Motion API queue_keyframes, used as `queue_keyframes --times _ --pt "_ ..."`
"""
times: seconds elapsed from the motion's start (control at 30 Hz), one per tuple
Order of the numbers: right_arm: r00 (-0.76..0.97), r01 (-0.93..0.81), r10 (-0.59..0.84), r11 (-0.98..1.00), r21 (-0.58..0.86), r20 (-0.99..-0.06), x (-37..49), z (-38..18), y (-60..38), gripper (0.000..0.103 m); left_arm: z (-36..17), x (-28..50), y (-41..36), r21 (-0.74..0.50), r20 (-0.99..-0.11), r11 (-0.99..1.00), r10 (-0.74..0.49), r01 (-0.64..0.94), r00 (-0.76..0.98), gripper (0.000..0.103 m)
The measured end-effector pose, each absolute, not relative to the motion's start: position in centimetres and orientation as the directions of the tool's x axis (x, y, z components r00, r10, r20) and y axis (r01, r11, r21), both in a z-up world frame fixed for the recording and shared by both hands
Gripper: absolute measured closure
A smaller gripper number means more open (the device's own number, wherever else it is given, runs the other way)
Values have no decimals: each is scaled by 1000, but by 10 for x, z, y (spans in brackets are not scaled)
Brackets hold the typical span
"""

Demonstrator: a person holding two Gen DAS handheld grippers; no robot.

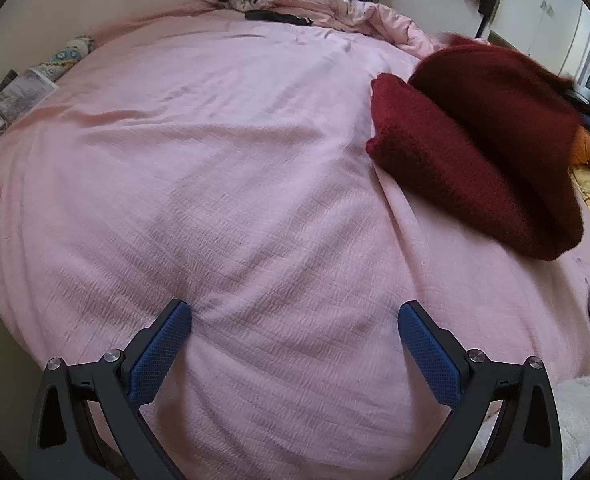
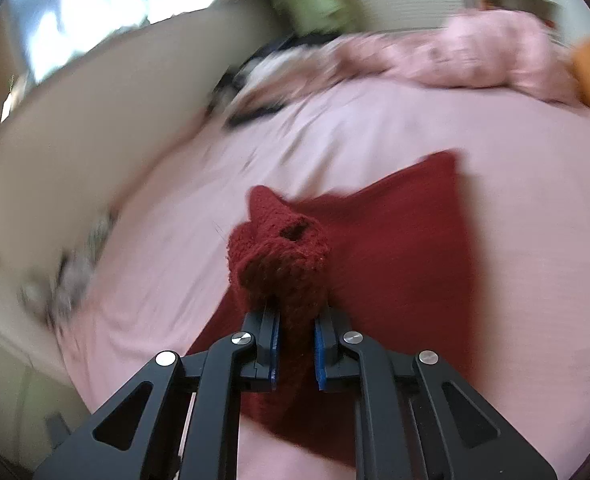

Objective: Fold clothes
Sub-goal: 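Release the dark red cardigan from the right tool onto the bed, then grasp the cardigan edge with the left tool while the right tool grasps it too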

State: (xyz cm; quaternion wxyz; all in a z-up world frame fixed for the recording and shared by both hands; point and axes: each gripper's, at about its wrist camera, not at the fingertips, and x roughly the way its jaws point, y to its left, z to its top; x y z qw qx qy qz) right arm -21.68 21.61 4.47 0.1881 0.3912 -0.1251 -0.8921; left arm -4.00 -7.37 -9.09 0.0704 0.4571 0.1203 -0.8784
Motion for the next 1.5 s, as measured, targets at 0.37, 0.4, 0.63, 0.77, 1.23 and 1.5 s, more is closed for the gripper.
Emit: queue_keyframes --times 0.37,0.4,0.63,0.77,1.23,1.5 --pt "-729 -316 -118 -816 484 -674 -110 -11 505 90 -88 -52 -75 -150 -855 -936 -38 318 -517 0" --pt "-704 -345 -133 -795 499 -698 -109 -32 515 89 -87 -54 -76 -157 -861 -930 -36 332 -507 0" --pt "-707 -410 -92 -755 512 -701 -72 -77 534 75 -67 -57 -98 -317 -856 -845 59 431 -514 0" --pt "-606 -611 224 -745 267 -763 -64 -43 550 69 -34 -88 -71 -261 -817 -912 33 318 -576 0" --pt "-638 -81 -28 -991 103 -770 -136 -40 410 50 -84 -218 71 -133 -877 -991 110 16 -468 0" --pt "-678 -190 92 -980 53 -729 -101 -47 444 49 -49 -183 40 -129 -777 -991 83 27 -624 0"
